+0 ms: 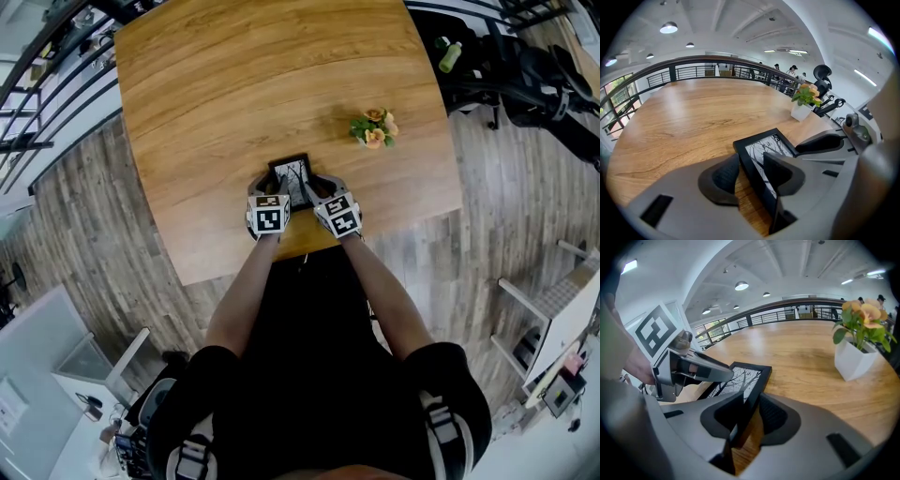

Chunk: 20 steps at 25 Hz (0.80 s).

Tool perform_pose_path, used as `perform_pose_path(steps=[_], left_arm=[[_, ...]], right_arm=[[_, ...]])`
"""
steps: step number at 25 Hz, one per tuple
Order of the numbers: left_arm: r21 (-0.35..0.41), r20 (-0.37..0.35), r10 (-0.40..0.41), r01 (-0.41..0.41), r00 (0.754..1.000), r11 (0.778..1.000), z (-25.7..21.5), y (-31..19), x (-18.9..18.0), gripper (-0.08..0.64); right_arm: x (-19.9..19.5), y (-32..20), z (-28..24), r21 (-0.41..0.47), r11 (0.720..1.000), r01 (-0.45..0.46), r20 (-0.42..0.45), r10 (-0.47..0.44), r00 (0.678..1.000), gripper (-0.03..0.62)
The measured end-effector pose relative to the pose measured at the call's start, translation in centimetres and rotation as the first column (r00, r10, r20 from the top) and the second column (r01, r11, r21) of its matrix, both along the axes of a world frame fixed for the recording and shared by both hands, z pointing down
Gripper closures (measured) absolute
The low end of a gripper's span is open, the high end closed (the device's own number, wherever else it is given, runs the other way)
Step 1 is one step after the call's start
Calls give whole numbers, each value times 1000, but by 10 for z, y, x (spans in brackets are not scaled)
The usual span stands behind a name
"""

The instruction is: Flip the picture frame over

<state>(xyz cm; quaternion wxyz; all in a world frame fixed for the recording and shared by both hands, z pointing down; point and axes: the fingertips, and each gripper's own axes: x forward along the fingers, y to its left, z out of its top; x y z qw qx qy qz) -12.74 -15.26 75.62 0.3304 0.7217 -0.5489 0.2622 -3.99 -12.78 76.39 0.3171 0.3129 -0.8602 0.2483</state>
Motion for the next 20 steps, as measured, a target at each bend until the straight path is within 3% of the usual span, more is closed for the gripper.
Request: perform_pose_path(steps=[12,20], left_arm=[[85,12,35,-36,999,996,-18,-2,-10,388],[143,32,43,-47,999,989,-37,12,-7,442]], right_arm=[[7,-6,0,-10,999,-35,39,36,999,465],[14,-3,-19,59,998,-18,55,15,998,525]])
